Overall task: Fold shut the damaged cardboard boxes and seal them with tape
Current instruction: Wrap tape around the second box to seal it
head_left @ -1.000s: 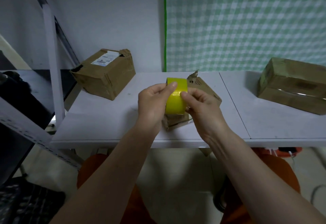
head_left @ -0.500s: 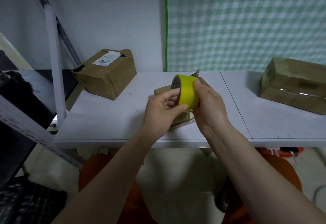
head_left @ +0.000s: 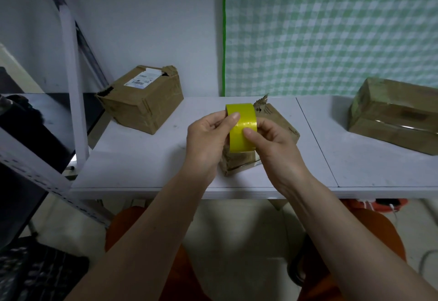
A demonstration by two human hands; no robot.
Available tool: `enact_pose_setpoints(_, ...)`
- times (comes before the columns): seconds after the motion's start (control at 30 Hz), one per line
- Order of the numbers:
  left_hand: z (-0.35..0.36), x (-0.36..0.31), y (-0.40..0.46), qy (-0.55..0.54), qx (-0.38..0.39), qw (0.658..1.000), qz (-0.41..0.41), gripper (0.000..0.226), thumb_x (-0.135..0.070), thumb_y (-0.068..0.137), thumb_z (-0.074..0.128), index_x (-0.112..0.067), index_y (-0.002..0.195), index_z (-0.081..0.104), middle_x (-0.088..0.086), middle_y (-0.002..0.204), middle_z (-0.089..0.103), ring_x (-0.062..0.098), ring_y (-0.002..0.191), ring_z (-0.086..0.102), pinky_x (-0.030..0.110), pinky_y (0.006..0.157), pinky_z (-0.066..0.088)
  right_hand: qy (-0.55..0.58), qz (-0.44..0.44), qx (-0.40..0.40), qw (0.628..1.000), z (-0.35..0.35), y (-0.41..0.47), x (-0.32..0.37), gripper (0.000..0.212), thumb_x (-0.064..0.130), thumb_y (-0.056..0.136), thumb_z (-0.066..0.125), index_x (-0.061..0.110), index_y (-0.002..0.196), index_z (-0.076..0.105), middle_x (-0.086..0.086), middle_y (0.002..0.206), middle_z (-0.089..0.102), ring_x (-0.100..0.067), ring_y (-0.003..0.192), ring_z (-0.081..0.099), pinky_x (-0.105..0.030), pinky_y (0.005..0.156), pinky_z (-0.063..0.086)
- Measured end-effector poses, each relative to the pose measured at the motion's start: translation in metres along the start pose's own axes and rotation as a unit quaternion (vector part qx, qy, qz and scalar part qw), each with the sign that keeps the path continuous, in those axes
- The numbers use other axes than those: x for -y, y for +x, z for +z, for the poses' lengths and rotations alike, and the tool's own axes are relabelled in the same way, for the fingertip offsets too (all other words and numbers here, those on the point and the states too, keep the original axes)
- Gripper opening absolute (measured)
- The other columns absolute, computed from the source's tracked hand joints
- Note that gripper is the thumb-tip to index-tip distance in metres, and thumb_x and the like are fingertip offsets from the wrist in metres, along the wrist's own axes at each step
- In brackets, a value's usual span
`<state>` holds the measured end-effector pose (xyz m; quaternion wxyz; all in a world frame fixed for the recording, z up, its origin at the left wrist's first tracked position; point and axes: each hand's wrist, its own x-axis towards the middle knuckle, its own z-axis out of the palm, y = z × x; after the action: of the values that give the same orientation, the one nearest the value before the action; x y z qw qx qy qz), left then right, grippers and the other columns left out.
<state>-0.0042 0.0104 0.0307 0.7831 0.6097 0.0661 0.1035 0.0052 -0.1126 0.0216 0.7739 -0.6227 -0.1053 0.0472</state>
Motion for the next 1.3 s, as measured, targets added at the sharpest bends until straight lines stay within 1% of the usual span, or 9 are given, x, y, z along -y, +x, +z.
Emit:
enact_pose_setpoints(0.17, -0.001, 0.007, -0.009, 0.072, 0.041, 0.995, 0.054, 0.033, 0.005, 0.083, 0.065, -0.001, 0.116, 0.064, 0.01, 0.094, 0.07, 0.008, 0.079, 0.065, 0.023, 0.075, 0.055, 0.078, 0.044, -0.07, 0.994, 0.001, 0.008, -0.001, 0.017, 0.01, 0.092, 0.055, -0.004, 0.101, 0.061, -0.021, 0.093, 0.063, -0.028, 0.084, 0.057, -0.035, 0.074, 0.049)
enact_pose_setpoints(0.27, -0.006, 0.014, -0.013, 0.126, 0.072, 0.986, 0.078, 0.042, 0.011, 0.078, 0.067, -0.004, 0.118, 0.063, 0.007, 0.092, 0.068, 0.004, 0.079, 0.065, 0.018, 0.077, 0.053, 0.107, 0.057, -0.092, 0.988, 0.0, 0.011, 0.001, 0.015, 0.014, 0.093, 0.055, 0.0, 0.091, 0.06, -0.017, 0.085, 0.062, -0.027, 0.08, 0.058, -0.039, 0.078, 0.047)
enact_pose_setpoints(0.4, -0.009, 0.015, -0.015, 0.13, 0.063, 0.986, 0.083, 0.035, 0.007, 0.079, 0.07, -0.009, 0.11, 0.066, -0.004, 0.089, 0.071, 0.003, 0.079, 0.067, 0.018, 0.077, 0.053, 0.088, 0.038, -0.091, 0.991, 0.002, 0.01, 0.001, 0.014, 0.016, 0.092, 0.057, 0.003, 0.089, 0.06, -0.015, 0.084, 0.06, -0.026, 0.081, 0.054, -0.038, 0.076, 0.045)
enact_pose_setpoints(0.63, -0.001, 0.009, -0.012, 0.025, 0.017, 0.998, 0.054, 0.025, 0.001, 0.086, 0.063, -0.009, 0.108, 0.069, 0.004, 0.096, 0.074, 0.014, 0.089, 0.069, 0.027, 0.081, 0.055, -0.009, -0.009, -0.017, 1.0, 0.003, -0.001, 0.0, 0.018, 0.006, 0.093, 0.053, 0.005, 0.107, 0.065, -0.008, 0.098, 0.068, -0.014, 0.088, 0.062, -0.021, 0.076, 0.052)
enact_pose_setpoints(0.8, 0.0, 0.008, -0.01, 0.008, 0.004, 0.999, 0.04, 0.025, -0.005, 0.09, 0.061, -0.007, 0.114, 0.067, 0.01, 0.105, 0.072, 0.025, 0.1, 0.068, 0.039, 0.091, 0.054, 0.012, -0.001, -0.024, 1.0, 0.005, -0.003, -0.001, 0.02, 0.01, 0.09, 0.059, 0.004, 0.109, 0.064, -0.019, 0.105, 0.067, -0.023, 0.095, 0.061, -0.041, 0.09, 0.049)
enact_pose_setpoints(0.9, -0.002, 0.009, -0.01, -0.006, 0.027, 0.999, 0.029, 0.028, -0.004, 0.091, 0.059, -0.007, 0.119, 0.065, 0.01, 0.11, 0.071, 0.027, 0.107, 0.065, 0.044, 0.097, 0.05, 0.037, 0.005, -0.036, 0.999, 0.008, -0.003, -0.001, 0.025, 0.019, 0.083, 0.06, 0.007, 0.104, 0.066, -0.018, 0.103, 0.066, -0.026, 0.096, 0.059, -0.043, 0.09, 0.048)
enact_pose_setpoints(1.03, -0.004, 0.009, -0.011, -0.018, 0.049, 0.998, 0.026, 0.03, 0.0, 0.09, 0.058, -0.007, 0.119, 0.063, 0.011, 0.113, 0.069, 0.025, 0.11, 0.064, 0.045, 0.099, 0.048, 0.044, 0.004, -0.046, 0.998, 0.009, -0.004, -0.003, 0.015, 0.009, 0.092, 0.055, 0.007, 0.103, 0.065, -0.013, 0.099, 0.066, -0.024, 0.094, 0.059, -0.037, 0.088, 0.047)
enact_pose_setpoints(1.17, -0.004, 0.011, -0.011, -0.02, 0.064, 0.998, 0.022, 0.038, 0.001, 0.088, 0.06, -0.004, 0.126, 0.059, 0.011, 0.117, 0.068, 0.025, 0.112, 0.063, 0.045, 0.1, 0.047, 0.029, -0.003, -0.076, 0.997, 0.012, -0.006, -0.001, 0.019, 0.013, 0.095, 0.052, 0.002, 0.103, 0.065, -0.008, 0.092, 0.068, -0.013, 0.084, 0.06, -0.018, 0.072, 0.05)
enact_pose_setpoints(1.3, 0.009, 0.007, -0.016, -0.043, 0.019, 0.999, 0.019, 0.023, -0.007, 0.087, 0.066, -0.008, 0.109, 0.07, 0.012, 0.105, 0.072, 0.024, 0.1, 0.067, 0.039, 0.092, 0.053, 0.038, 0.006, -0.103, 0.994, 0.018, -0.007, 0.002, 0.024, 0.021, 0.095, 0.054, 0.001, 0.097, 0.066, -0.01, 0.087, 0.066, -0.015, 0.079, 0.059, -0.02, 0.068, 0.049)
